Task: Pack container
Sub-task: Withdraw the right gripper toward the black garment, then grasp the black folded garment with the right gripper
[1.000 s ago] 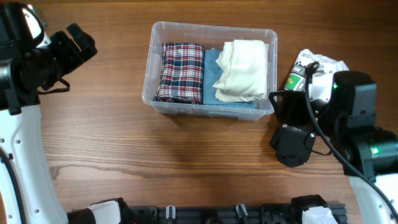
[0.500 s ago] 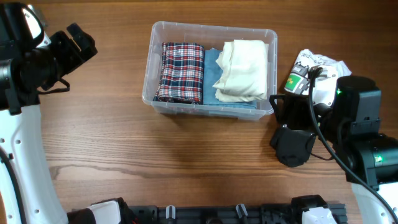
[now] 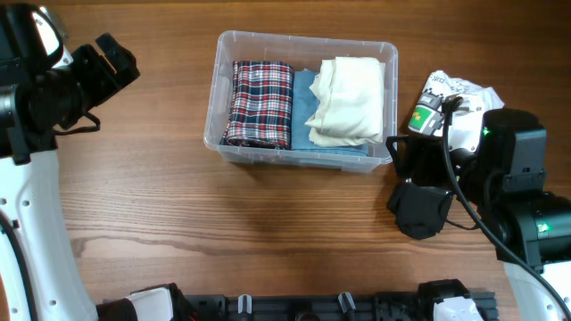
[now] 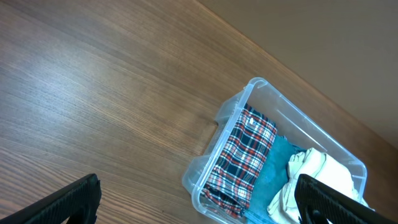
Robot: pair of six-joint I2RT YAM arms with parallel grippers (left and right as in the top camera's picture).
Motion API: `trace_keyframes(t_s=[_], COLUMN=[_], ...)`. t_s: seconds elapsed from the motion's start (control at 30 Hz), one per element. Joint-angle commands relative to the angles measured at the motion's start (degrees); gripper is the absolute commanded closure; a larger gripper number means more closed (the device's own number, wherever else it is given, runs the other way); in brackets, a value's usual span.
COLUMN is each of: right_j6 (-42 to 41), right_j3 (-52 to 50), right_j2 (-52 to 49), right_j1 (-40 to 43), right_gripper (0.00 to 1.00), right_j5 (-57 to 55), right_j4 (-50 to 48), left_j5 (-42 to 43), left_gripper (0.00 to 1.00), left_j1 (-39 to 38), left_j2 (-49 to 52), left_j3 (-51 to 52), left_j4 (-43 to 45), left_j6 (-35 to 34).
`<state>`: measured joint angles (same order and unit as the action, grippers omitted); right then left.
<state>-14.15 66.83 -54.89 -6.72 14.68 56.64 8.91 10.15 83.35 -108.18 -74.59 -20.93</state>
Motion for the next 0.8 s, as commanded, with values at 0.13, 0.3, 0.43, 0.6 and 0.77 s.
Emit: trace_keyframes(t_s=[0.13, 0.3, 0.43, 0.6, 0.77], right_j6=[0.50, -0.26, -3.02, -2.23, 0.92], right_j3=[0.90, 0.90, 0.90, 0.87, 0.81], right_j2=[0.37, 0.37, 0.37, -2.05, -13.57], right_j1=[-0.17, -0.17, 0.24, 10.67, 28.13], right_gripper=[0.22, 0.18, 0.05, 0.00, 0.00], right_j5=[-1.97, -4.70, -11.08, -11.50, -4.24], right_j4=[0.22, 0.26, 0.90, 2.14, -0.24], left_j5=[0.48, 0.48, 0.48, 0.48, 0.48], left_gripper=[0.00, 0.00, 0.00, 0.00, 0.00], left_j1=[0.24, 0.24, 0.24, 0.24, 0.24], left_j2=[0.02, 0.02, 0.02, 0.02, 0.02], left_j3=[-0.26, -0.26, -0.26, -0.26, -0.26], left_j4=[0.15, 0.15, 0.15, 0.15, 0.15], left_j6=[-0.55, -0.55, -0.55, -0.55, -0.55])
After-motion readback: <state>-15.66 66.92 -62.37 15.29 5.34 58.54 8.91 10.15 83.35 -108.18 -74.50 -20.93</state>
